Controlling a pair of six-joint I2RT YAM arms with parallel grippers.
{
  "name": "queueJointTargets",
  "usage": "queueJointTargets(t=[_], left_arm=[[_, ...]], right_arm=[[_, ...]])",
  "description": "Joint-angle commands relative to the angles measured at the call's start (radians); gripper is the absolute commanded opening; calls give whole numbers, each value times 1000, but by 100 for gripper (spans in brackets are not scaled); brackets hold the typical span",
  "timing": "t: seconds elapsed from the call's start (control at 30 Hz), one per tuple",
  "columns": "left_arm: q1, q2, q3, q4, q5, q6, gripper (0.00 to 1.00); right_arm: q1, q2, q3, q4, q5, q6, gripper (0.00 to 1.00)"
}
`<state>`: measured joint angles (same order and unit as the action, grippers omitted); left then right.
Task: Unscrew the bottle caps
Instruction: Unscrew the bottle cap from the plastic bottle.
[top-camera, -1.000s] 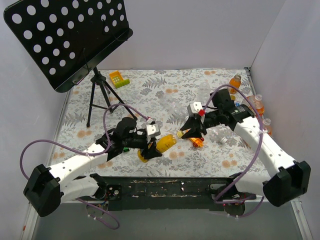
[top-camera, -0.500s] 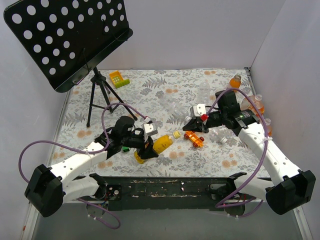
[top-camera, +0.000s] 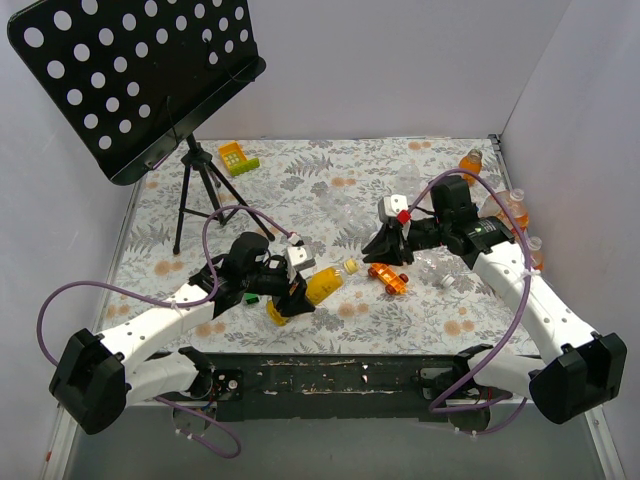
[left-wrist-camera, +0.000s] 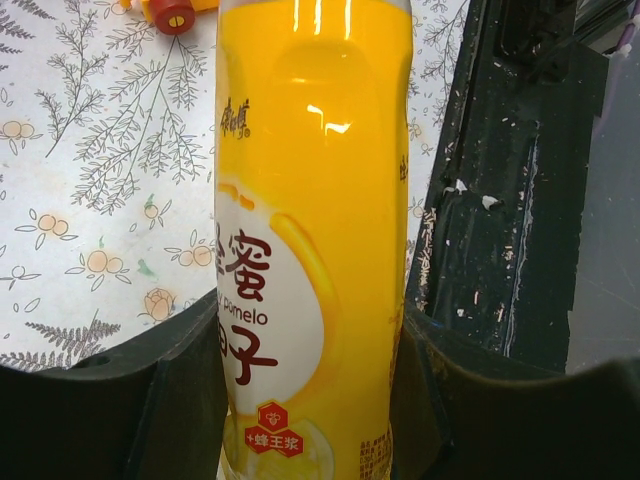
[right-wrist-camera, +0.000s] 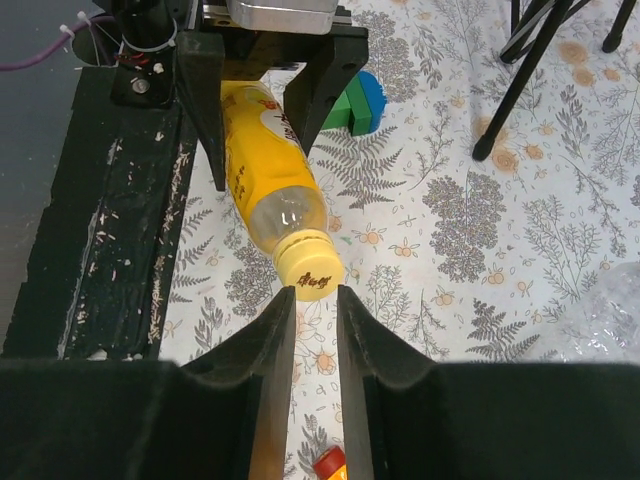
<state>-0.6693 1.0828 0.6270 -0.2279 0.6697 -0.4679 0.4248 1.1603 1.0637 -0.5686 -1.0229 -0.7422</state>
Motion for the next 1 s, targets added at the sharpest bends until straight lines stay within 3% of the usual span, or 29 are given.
queueJointTargets(t=[0.0, 0.07, 0.2, 0.37, 0.53, 0.97], left_arm=[[0, -47, 11, 39, -10, 15, 0], [0, -52, 11, 39, -27, 15, 0], [-6, -73, 13, 55, -76, 11, 0], [-59, -57, 26, 84, -148, 3, 0], [-87, -17, 48, 91, -182, 3, 0], [-92, -6, 62, 101, -188, 3, 0]], right_arm=[[-11, 2, -2, 64, -17, 137, 32], [-17, 6, -10, 90, -19, 223, 38], [-20, 27, -59, 211, -9, 583, 53], [-17, 75, -84, 291, -2, 917, 60], [-12, 108, -91, 303, -3, 989, 61], [19, 154, -93, 211, 52, 942, 55]])
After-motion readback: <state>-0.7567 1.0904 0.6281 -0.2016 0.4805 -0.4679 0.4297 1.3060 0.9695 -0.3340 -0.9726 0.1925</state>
